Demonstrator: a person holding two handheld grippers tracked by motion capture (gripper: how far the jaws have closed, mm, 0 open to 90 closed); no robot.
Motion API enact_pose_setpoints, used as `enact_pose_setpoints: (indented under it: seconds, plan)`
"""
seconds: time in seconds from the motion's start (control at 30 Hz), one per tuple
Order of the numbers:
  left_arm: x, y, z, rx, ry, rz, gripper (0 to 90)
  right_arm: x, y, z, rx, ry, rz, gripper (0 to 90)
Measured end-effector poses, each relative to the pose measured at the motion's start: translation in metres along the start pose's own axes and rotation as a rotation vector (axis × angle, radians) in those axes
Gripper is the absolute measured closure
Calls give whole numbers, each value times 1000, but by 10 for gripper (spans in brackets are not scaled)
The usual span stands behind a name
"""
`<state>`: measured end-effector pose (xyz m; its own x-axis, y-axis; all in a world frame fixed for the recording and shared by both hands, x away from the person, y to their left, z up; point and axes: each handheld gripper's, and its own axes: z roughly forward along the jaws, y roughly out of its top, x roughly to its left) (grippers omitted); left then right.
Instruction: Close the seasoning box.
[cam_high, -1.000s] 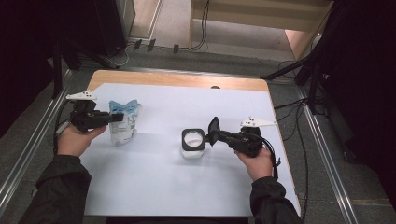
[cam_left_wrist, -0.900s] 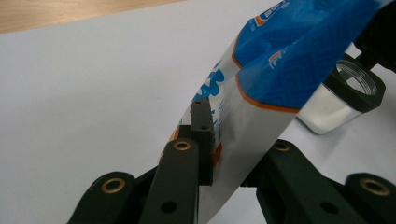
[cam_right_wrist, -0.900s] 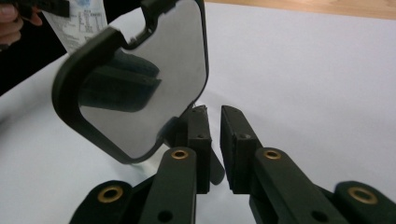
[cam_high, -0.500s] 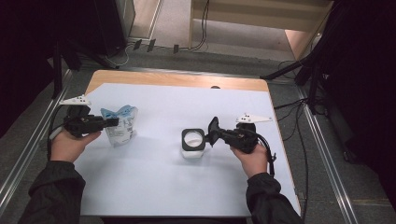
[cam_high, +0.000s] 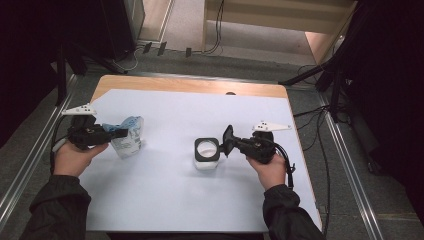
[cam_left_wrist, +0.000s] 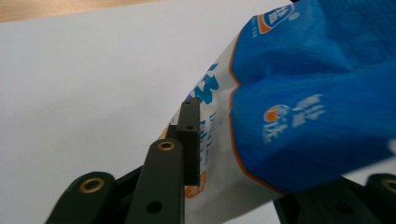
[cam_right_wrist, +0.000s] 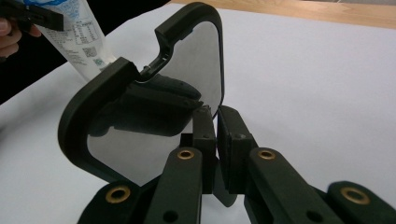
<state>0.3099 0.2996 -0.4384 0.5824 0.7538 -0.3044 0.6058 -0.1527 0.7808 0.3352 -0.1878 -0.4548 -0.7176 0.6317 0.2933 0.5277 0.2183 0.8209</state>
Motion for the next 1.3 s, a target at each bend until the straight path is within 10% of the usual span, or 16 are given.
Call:
enact_pose_setpoints:
  seconds: [0.73, 1.3]
  plan:
    - [-2, -9, -2, 30, 40, 7, 432, 5, 4, 8, -1, 28, -4, 882]
    - [-1, -20, -11, 23, 59, 12, 390, 7, 8, 17, 15, 54, -19, 878]
